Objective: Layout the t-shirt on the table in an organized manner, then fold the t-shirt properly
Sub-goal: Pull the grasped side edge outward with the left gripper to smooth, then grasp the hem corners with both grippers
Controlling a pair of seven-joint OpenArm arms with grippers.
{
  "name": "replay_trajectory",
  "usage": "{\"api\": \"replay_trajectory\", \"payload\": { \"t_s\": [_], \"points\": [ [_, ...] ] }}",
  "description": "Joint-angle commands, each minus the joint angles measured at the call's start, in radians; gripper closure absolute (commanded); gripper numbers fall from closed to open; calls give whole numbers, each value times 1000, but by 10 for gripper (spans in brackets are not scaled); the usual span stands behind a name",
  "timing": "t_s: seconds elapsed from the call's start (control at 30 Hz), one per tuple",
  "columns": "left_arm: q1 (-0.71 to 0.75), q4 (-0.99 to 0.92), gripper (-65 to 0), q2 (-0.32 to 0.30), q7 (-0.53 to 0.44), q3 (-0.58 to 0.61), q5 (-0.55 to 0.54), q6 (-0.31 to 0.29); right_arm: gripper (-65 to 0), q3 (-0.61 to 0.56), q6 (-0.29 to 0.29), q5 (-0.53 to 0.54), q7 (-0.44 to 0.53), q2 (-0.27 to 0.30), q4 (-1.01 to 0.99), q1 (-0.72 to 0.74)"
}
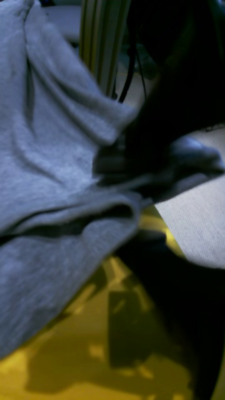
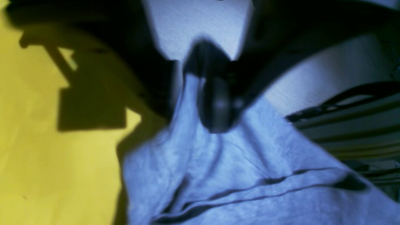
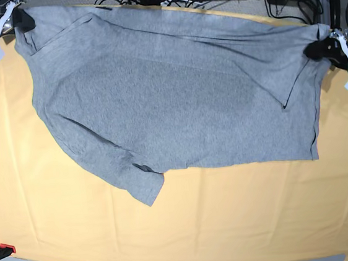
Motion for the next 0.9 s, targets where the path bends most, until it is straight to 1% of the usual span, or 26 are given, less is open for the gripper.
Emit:
{"api": "replay_trajectory", "payload": {
  "t_s": [0.0, 0.03, 0.1, 0.17, 0.27, 0.3, 0.4, 0.47, 0.53, 0.63, 0.77, 0.87],
  "points": [
    [-24, 11, -383, -31, -10, -13, -17, -2, -263, 10, 0, 14, 4, 18, 13, -8],
    [-36, 11, -391, -31, -10, -13, -17, -2, -286, 10, 0, 15, 4, 20, 13, -8],
    [-73, 11, -390, -31, -10, -18, -17, -2, -287, 10, 0, 23, 4, 31, 13, -8],
    [-116, 11, -390, -31, -10, -27, -17, -2, -287, 12, -2, 53, 4, 44, 13, -8],
    [-182, 10, -390, -30, -10, -45, -6, -2, -287, 14, -24, 92, 4, 64, 14, -8],
    [-201, 8, -390, -29, -10, -49, 31, 0, -287, 16, -28, 94, 4, 71, 16, -8],
    [-262, 1, -390, -13, -126, -49, 183, 42, -287, 31, -27, 86, 4, 80, 31, 11],
    [-315, -28, -390, 8, -191, -49, 254, 76, -287, 52, -27, 90, 4, 80, 37, 37],
    [-377, -76, -390, 32, -214, -48, 286, 88, -287, 79, -26, 91, 4, 80, 39, 63],
    [-466, -185, -390, 63, -225, -48, 288, 86, -287, 116, -26, 93, 4, 80, 39, 100],
    [-582, -383, -390, 93, -261, -40, 286, 55, -287, 137, -18, 93, 4, 80, 39, 144],
    [-666, -526, -390, 113, -263, -17, 280, 23, -287, 137, -7, 94, 4, 80, 39, 158]
  ]
}}
